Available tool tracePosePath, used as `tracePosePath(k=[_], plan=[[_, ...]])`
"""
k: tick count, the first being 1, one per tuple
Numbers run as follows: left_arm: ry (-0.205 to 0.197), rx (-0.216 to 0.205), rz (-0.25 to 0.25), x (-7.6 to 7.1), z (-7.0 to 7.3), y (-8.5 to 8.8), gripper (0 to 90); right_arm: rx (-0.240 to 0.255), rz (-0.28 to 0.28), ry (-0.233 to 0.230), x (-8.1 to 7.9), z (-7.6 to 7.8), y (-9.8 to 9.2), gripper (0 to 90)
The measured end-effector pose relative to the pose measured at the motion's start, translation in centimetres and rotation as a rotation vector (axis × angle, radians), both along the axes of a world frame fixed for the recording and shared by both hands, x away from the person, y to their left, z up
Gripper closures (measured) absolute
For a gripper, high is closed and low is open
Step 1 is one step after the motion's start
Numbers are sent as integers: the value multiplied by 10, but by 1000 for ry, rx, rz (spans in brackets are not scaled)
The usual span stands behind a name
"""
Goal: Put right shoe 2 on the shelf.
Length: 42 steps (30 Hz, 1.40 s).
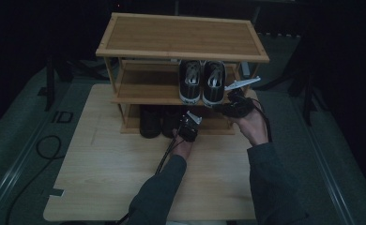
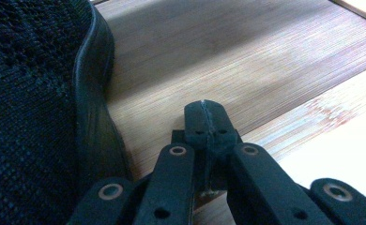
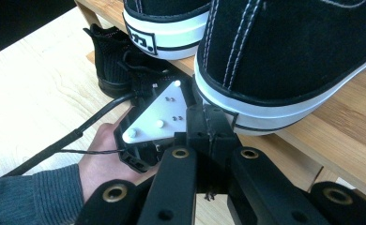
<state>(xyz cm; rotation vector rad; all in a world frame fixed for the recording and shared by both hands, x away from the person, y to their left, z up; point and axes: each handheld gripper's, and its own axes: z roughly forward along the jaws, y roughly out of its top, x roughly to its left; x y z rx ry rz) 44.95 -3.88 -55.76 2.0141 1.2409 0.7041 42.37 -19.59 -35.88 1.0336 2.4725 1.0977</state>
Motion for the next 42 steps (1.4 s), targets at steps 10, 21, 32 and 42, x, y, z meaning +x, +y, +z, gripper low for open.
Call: tracePosePath(k=[10,21,32,42], plan=[[-6,-2,7,0,0,-1,897,-1,15,6,4,0,6,900],[-5,-9,6,0,0,0,897,-16,18,-4,4,1,10,900],[-5,-3,7,0,0,0,897,-21,-3,-40,-10,0,-3,888],[-7,-4,5,0,0,-1,897,-30,-66,-1,-10,-16,-26,871]])
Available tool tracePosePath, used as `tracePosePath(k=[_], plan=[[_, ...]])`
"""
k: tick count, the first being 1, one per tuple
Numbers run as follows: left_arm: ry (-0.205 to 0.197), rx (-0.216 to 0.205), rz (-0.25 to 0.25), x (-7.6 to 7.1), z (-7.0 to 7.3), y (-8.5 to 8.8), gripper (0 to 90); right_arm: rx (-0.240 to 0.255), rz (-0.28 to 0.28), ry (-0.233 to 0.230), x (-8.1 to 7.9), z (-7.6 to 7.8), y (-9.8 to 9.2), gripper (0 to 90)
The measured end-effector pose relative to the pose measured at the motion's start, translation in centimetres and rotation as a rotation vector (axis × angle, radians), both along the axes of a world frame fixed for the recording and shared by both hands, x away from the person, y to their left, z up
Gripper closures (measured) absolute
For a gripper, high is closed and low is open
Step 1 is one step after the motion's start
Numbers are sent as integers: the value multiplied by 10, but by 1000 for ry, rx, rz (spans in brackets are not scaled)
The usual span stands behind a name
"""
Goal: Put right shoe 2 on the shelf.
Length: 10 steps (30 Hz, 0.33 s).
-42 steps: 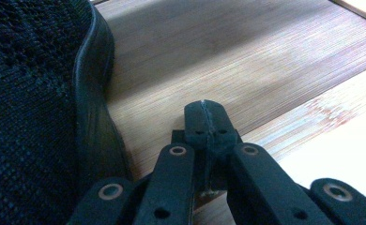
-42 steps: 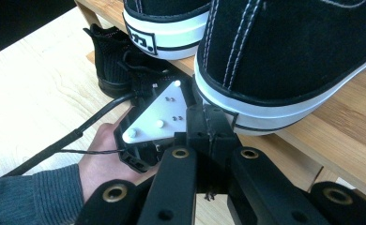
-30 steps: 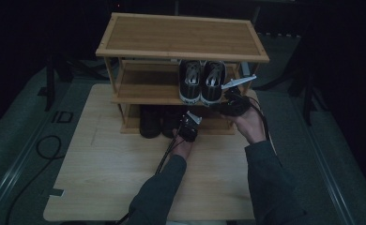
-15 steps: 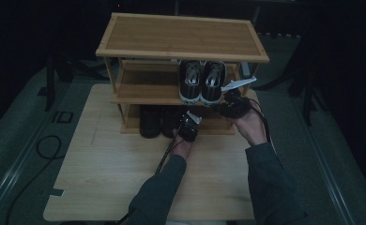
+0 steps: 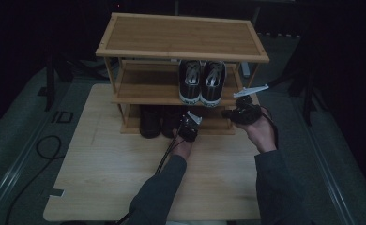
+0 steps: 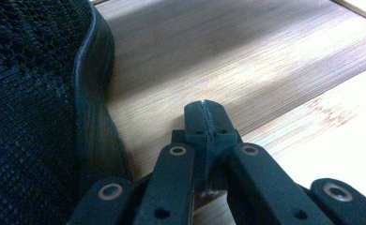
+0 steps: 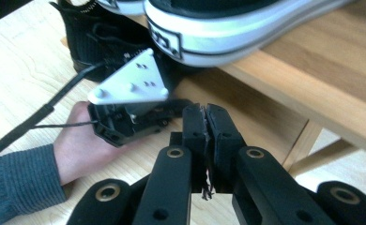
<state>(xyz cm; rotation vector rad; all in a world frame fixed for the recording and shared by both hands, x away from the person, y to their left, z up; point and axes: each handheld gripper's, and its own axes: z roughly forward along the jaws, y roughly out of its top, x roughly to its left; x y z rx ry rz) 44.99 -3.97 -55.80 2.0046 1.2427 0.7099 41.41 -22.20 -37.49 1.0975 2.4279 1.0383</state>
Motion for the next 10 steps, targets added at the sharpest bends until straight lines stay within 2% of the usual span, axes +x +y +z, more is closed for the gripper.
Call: tracePosePath(k=[10], plan=[[2,-1,-2,0,0,0,897,2,-24,35,2,-17,-7,871]])
